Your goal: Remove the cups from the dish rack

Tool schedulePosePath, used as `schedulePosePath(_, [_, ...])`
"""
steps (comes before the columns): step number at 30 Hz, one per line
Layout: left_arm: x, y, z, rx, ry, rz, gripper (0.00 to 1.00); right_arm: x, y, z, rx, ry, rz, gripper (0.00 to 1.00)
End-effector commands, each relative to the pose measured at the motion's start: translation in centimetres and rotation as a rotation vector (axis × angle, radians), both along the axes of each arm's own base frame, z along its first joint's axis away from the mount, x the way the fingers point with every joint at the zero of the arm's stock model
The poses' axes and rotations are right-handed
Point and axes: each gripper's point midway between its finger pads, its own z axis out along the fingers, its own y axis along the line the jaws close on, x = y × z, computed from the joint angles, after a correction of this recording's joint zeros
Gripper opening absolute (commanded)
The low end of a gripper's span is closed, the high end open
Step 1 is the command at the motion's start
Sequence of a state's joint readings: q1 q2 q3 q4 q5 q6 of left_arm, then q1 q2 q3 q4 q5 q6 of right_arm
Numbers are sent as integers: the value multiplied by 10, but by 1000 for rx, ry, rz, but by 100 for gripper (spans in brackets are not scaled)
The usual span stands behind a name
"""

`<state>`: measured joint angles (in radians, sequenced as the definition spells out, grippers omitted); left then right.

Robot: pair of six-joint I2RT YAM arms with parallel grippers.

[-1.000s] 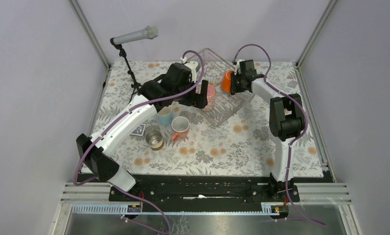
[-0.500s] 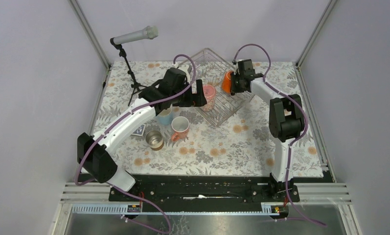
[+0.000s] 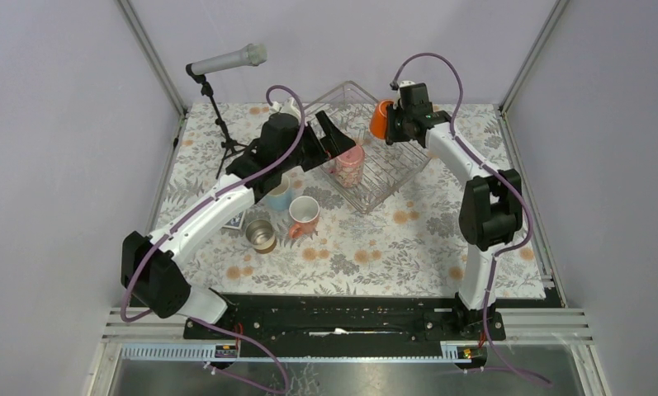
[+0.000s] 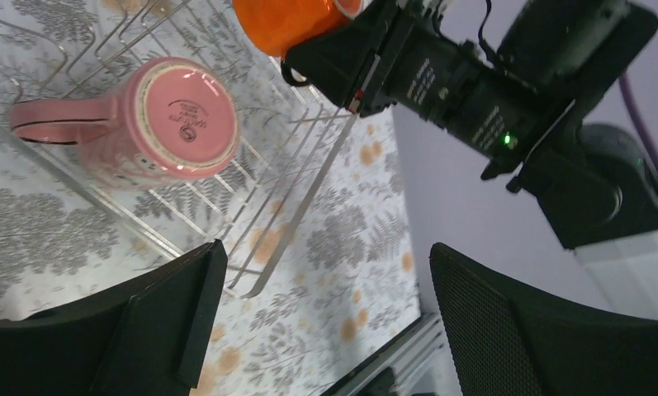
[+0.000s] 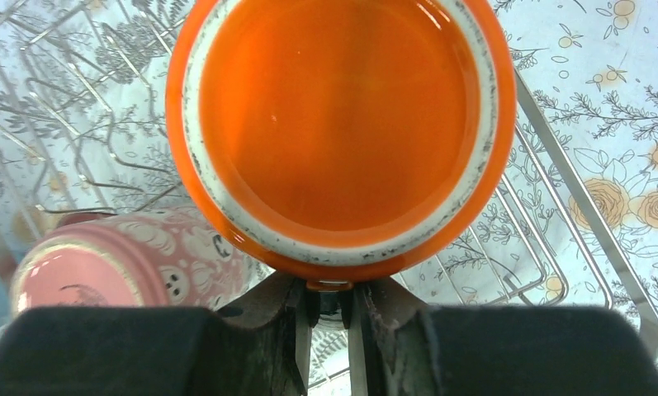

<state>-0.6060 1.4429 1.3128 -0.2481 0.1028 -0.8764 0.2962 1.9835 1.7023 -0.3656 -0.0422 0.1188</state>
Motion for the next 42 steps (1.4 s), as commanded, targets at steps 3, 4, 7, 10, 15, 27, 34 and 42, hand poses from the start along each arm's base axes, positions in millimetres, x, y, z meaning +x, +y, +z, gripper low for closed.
schedulePosePath(3, [20, -12, 49, -289, -76, 36, 99, -2, 14, 108, 104, -188, 4, 0])
schedulePosePath(4, [24, -13, 48, -300, -77, 43, 99, -5, 16, 115, 114, -191, 8, 0])
schedulePosePath(7, [38, -19, 42, -340, -68, 63, 99, -15, 23, 130, 144, -190, 28, 0])
schedulePosePath(10, [51, -26, 42, -394, -83, 71, 99, -28, 31, 150, 182, -200, 51, 0])
schedulePosePath(15, [68, -37, 47, -448, -128, 43, 99, -58, 45, 178, 240, -206, 105, 0])
schedulePosePath(27, [75, -12, 72, -646, -225, 64, 99, -109, 73, 208, 447, -163, 230, 0])
schedulePosePath(34, [59, -9, 100, -802, -290, -15, 99, -125, 85, 225, 549, -159, 297, 0])
schedulePosePath(42, [26, 5, 134, -1000, -341, -111, 90, -138, 95, 235, 616, -144, 369, 0])
